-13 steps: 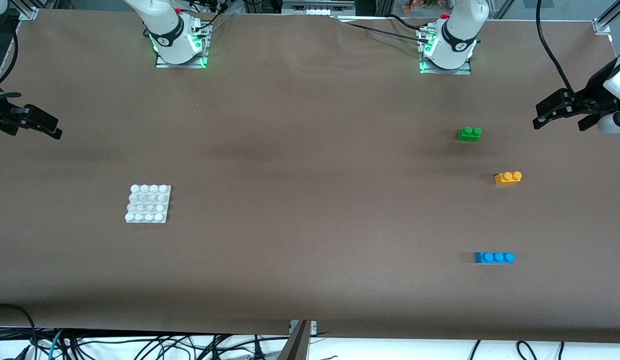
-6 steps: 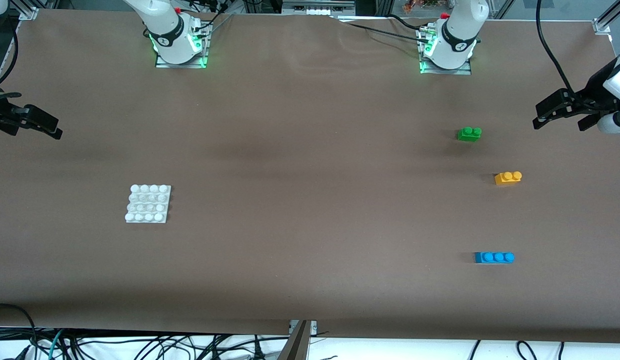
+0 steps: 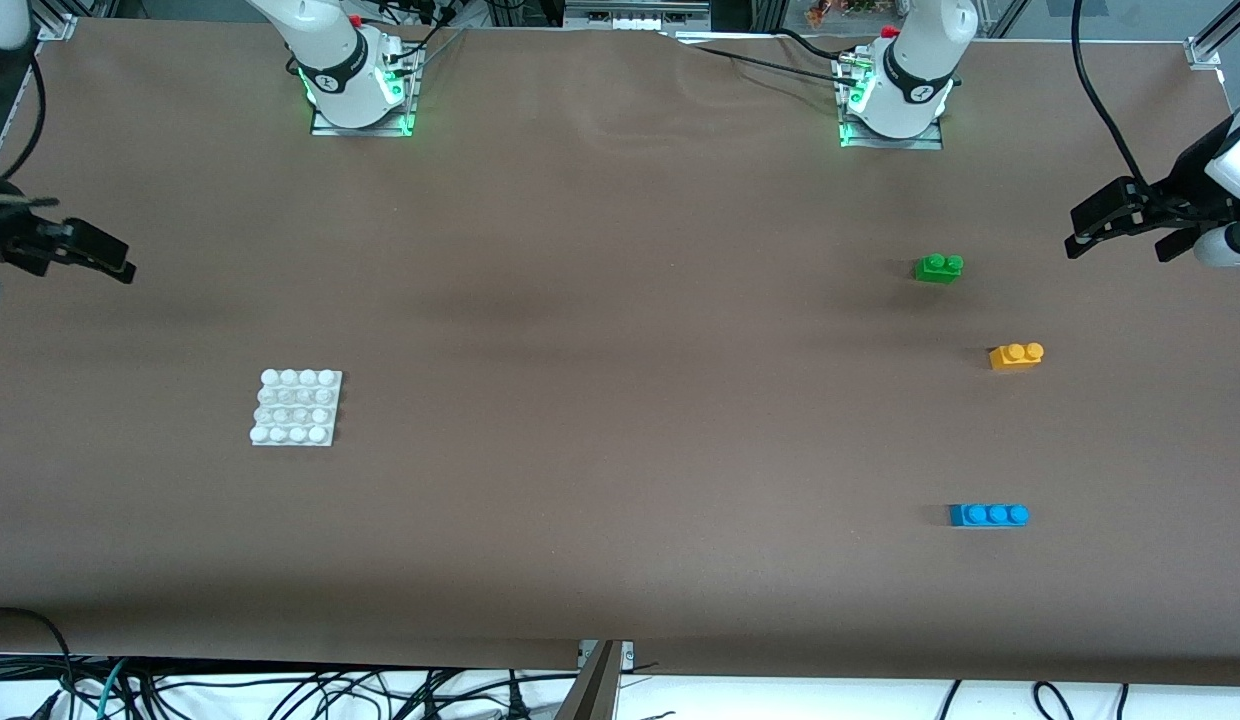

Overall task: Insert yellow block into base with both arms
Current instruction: 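Reach the right gripper down to the white base plate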

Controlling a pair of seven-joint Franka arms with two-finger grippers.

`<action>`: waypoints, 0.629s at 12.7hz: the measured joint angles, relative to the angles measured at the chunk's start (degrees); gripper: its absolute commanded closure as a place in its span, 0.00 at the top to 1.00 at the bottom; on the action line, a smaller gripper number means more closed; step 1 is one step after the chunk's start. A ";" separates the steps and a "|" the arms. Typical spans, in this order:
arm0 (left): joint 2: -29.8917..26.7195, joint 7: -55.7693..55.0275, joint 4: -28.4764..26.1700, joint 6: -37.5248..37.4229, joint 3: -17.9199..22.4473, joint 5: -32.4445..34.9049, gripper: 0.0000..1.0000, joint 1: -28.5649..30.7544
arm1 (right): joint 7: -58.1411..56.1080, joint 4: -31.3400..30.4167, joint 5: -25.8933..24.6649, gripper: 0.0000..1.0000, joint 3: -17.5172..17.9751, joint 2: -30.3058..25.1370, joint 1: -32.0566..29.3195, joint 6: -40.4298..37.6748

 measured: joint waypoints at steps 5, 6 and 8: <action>0.01 0.00 0.08 0.00 -0.03 0.00 1.00 -0.11 | 0.00 -0.32 4.28 1.00 -0.30 12.92 -0.45 7.82; 0.03 0.00 0.10 0.00 -0.02 0.00 1.00 -0.12 | 0.00 -0.35 4.53 1.00 -0.40 15.33 -0.87 10.55; 0.05 0.00 0.12 0.00 -0.01 0.00 1.00 -0.13 | 0.00 -0.34 4.71 1.00 -0.57 19.88 -1.81 15.15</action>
